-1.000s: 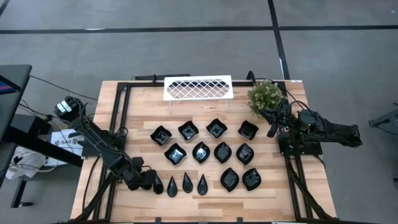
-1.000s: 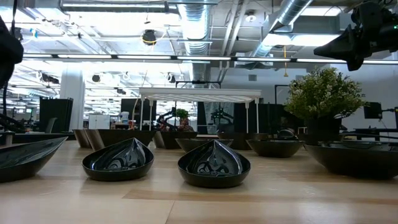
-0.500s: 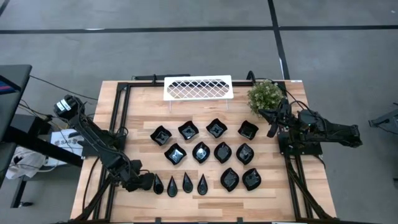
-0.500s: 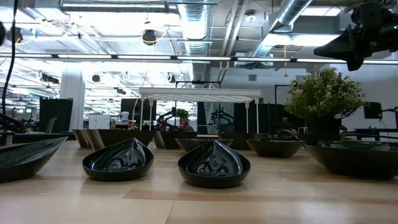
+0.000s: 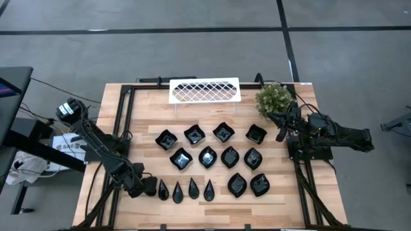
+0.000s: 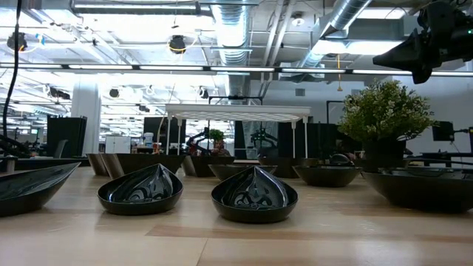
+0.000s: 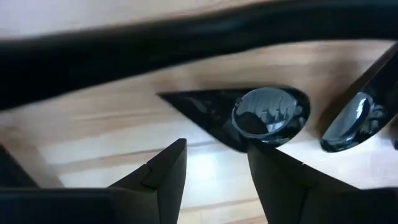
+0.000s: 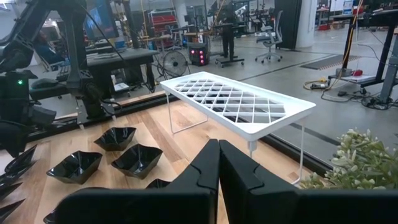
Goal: Pick & Place Mini shaped plates
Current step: Put the black drop-shaped plate on the shelf
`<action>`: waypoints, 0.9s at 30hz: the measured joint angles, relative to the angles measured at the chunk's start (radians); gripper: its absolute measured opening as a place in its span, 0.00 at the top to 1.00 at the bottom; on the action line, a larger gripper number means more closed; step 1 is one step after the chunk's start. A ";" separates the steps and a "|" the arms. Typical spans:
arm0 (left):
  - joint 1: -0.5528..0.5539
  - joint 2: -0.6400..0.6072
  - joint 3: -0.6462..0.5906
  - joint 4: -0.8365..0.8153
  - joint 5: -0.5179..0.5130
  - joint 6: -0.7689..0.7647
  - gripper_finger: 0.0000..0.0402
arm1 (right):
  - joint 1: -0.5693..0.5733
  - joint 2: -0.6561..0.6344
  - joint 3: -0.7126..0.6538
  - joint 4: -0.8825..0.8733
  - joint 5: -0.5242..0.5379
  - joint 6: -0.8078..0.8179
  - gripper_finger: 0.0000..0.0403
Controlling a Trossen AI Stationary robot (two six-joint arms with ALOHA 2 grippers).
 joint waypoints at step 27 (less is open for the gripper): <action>0.017 0.000 -0.025 0.031 -0.077 0.025 0.79 | 0.000 0.000 0.000 0.006 0.000 0.000 1.00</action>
